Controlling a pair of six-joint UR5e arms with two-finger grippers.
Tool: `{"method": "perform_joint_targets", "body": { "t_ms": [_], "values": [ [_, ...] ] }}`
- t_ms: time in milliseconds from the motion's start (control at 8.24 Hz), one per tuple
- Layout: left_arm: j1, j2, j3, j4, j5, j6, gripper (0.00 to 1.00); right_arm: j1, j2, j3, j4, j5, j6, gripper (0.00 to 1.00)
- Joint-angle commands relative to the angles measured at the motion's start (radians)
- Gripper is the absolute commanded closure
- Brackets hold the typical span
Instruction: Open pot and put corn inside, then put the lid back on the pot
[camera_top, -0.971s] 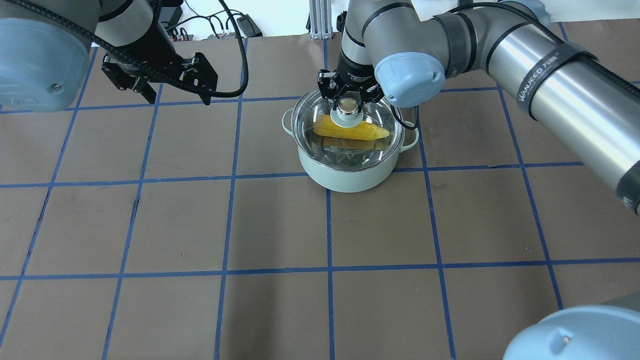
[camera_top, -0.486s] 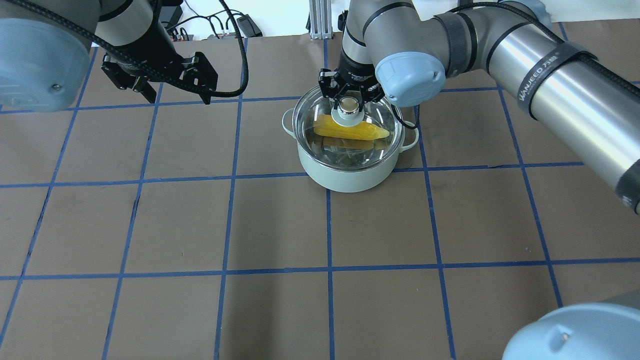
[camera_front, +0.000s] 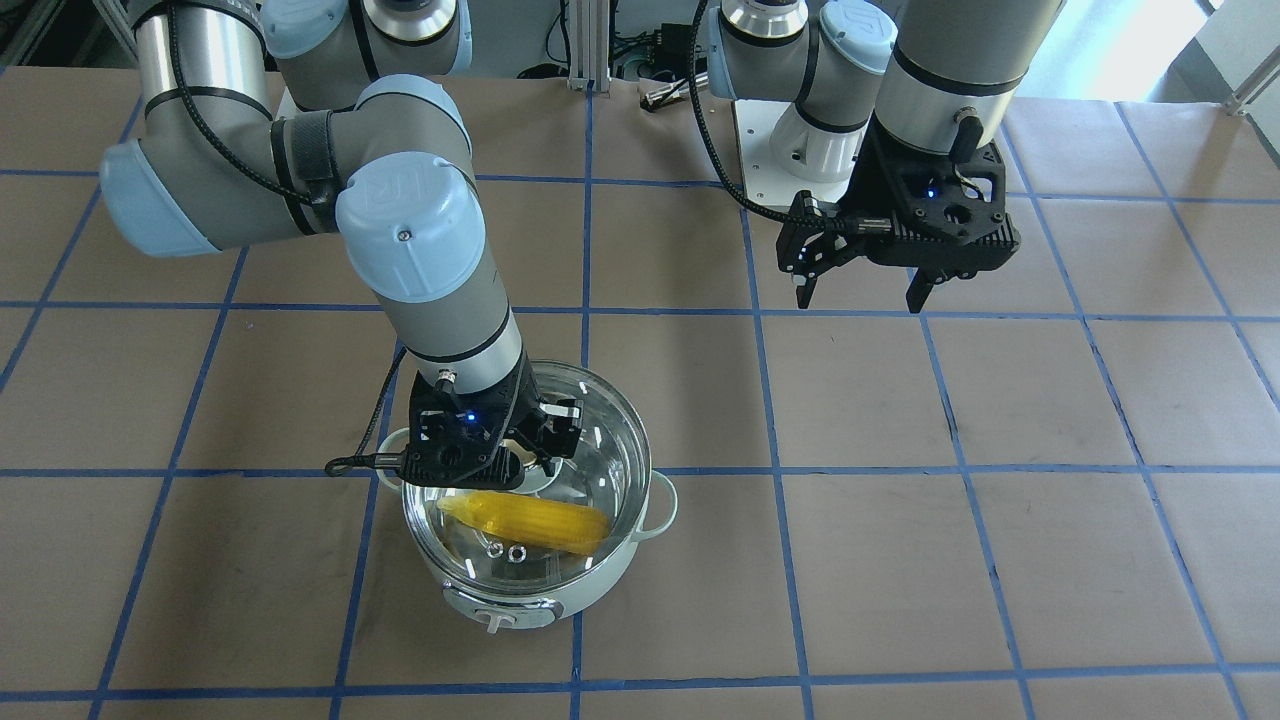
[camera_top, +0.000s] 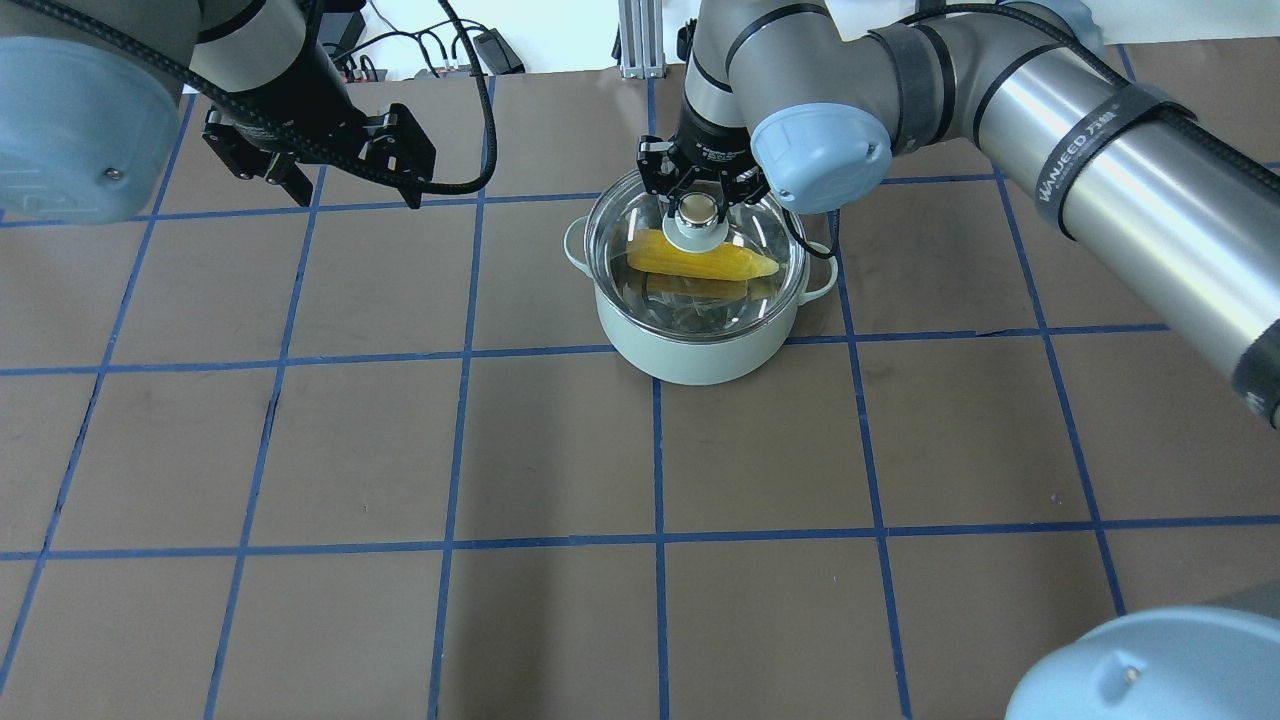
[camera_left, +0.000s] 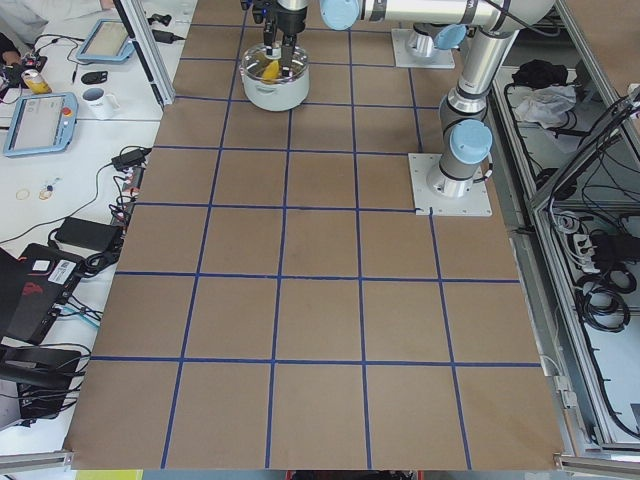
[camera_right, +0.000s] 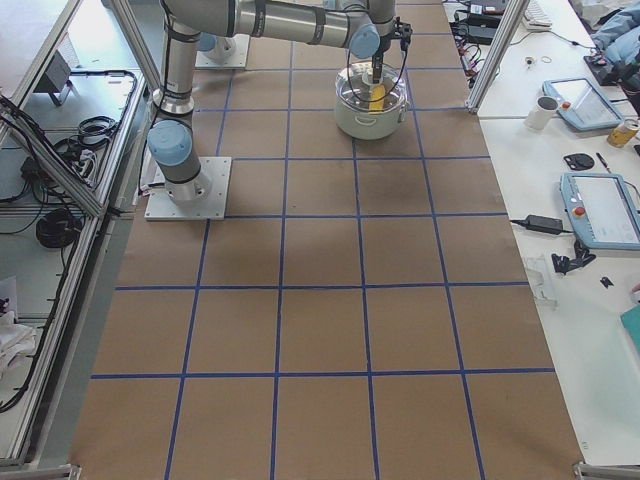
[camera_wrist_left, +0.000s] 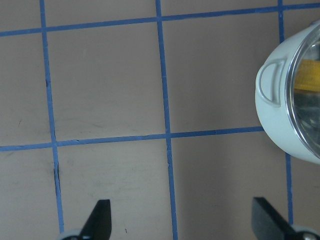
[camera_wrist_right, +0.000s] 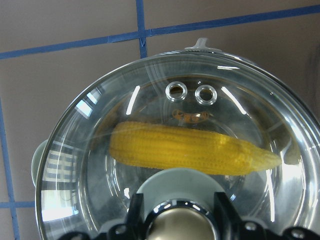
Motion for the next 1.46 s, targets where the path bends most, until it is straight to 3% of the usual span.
{"method": "perform_joint_targets", "body": {
  "t_ms": [0,243,486,971,1335],
  "values": [
    [0.0,0.0,0.0,0.0,0.0,0.0,0.0,0.0,0.001,0.0,-0.003,-0.004,0.0,0.8],
    [0.0,0.0,0.0,0.0,0.0,0.0,0.0,-0.002,0.001,0.0,-0.003,-0.004,0.0,0.77],
    [0.0,0.0,0.0,0.0,0.0,0.0,0.0,-0.002,-0.001,0.002,-0.003,-0.007,0.003,0.55],
    [0.0,-0.002,0.0,0.0,0.0,0.0,0.0,-0.002,-0.001,0.002,-0.003,-0.019,0.003,0.32],
    [0.0,0.0,0.0,0.0,0.0,0.0,0.0,-0.009,-0.034,-0.014,0.006,-0.023,-0.016,0.26]
  ]
}}
